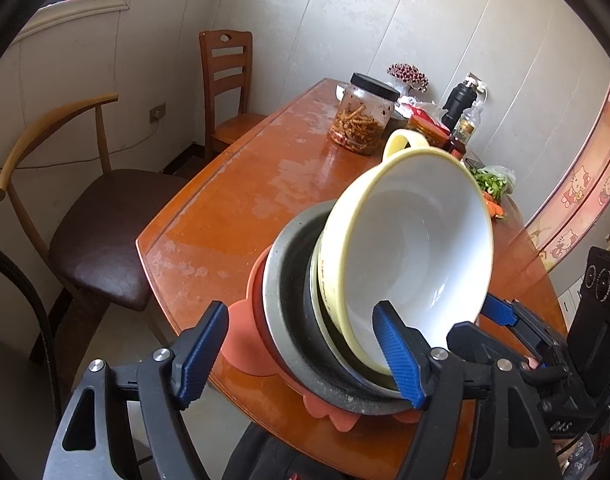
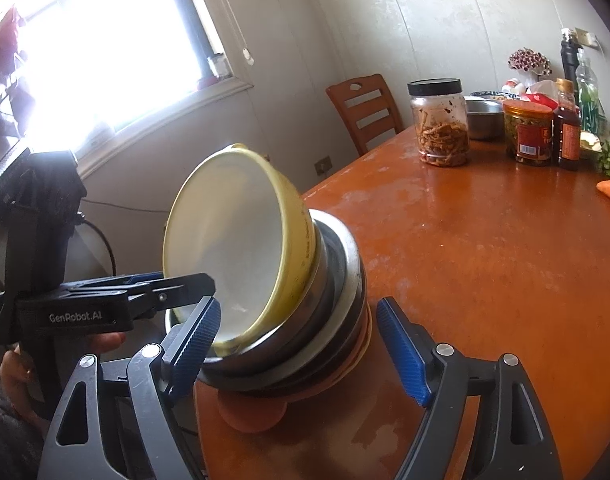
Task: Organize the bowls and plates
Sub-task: 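Lower the nested bowls onto the silver pan and open both grippers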
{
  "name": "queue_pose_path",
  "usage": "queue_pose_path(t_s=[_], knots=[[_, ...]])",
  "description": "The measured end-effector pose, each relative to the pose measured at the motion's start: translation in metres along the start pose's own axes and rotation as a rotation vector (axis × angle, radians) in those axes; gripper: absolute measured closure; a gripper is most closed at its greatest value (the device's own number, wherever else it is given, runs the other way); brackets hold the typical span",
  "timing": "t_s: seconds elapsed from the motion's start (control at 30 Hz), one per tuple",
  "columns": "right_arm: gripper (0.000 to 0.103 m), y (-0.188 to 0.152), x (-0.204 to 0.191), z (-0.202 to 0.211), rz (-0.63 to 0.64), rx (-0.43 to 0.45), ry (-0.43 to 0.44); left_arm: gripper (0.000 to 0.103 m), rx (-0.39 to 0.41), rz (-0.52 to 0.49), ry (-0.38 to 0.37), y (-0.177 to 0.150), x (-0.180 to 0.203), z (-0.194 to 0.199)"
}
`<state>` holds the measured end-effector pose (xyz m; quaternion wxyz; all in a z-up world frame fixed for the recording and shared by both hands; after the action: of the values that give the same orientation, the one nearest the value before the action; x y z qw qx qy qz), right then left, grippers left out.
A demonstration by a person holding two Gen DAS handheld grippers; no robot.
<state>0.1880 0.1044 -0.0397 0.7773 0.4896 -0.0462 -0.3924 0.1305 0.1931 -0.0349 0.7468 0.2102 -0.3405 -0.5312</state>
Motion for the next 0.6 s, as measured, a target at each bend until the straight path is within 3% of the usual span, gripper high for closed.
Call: queue_pose_path(t_s=[0.6], knots=[[0.020, -0.015, -0.018, 0.010, 0.041, -0.024, -0.014, 0.023, -0.009, 0.018, -0.013, -0.002, -0.004, -0.004]])
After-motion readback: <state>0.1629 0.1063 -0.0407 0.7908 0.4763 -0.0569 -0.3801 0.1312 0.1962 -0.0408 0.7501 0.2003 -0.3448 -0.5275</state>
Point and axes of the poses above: each gripper's, at about its wrist camera, not at the fingertips, and z roughly against the way its jaws point, x to its right, y to its top, the point moved 7 cm from there along -z, roughly the way its jaws point, and after that the axes turned 5 degrees about x, right-handed, at the moved point
